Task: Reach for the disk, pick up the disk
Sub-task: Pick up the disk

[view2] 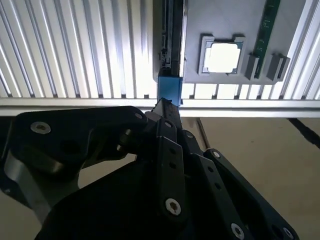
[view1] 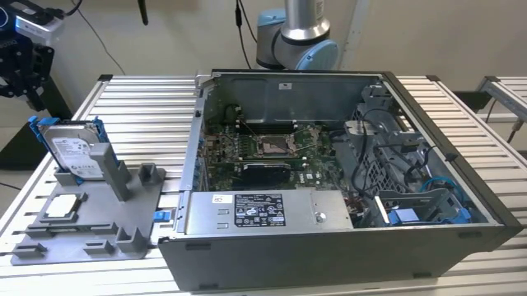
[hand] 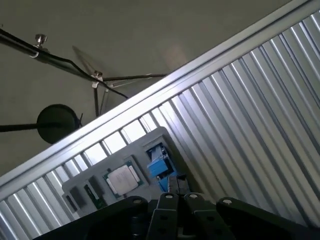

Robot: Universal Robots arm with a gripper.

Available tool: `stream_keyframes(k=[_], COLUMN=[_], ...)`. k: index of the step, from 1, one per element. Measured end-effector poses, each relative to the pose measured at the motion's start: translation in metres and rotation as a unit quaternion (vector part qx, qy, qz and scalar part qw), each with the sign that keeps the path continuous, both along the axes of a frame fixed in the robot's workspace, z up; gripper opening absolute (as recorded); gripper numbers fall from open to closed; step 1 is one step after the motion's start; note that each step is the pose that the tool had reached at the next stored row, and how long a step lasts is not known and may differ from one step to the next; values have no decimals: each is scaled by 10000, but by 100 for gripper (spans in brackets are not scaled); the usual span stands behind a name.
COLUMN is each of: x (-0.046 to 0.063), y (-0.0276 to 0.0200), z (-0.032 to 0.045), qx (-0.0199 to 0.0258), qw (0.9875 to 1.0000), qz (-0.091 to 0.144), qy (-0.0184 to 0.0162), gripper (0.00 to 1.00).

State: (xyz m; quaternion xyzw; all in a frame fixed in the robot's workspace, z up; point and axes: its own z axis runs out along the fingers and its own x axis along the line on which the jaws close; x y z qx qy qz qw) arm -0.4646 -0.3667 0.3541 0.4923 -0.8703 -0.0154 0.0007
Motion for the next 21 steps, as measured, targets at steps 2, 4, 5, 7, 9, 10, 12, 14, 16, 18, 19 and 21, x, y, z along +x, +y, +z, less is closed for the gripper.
stream_keyframes(k=[2, 4, 5, 7, 9, 10, 12, 14, 16, 18, 19, 21], x=[0, 0, 0, 0, 0, 0, 0, 0, 0, 0, 0, 0], y=[0, 0, 0, 0, 1, 0, 0, 0, 0, 0, 0, 0], z=[0, 0, 0, 0, 0, 0, 0, 0, 0, 0, 0, 0], qx=[0, 0, 0, 0, 0, 0, 0, 0, 0, 0, 0, 0], qw=[9999, 9996, 9994, 9987, 9978, 9972, 9958, 9942, 9923, 9905, 9896, 9880], qz=[123, 273, 357, 506, 666, 750, 917, 1080, 1239, 1373, 1439, 1544], qy=[-1, -2, -2, -2, -2, -2, -2, -2, -2, -2, -3, -2], gripper=[0, 0, 0, 0, 0, 0, 0, 0, 0, 0, 0, 0])
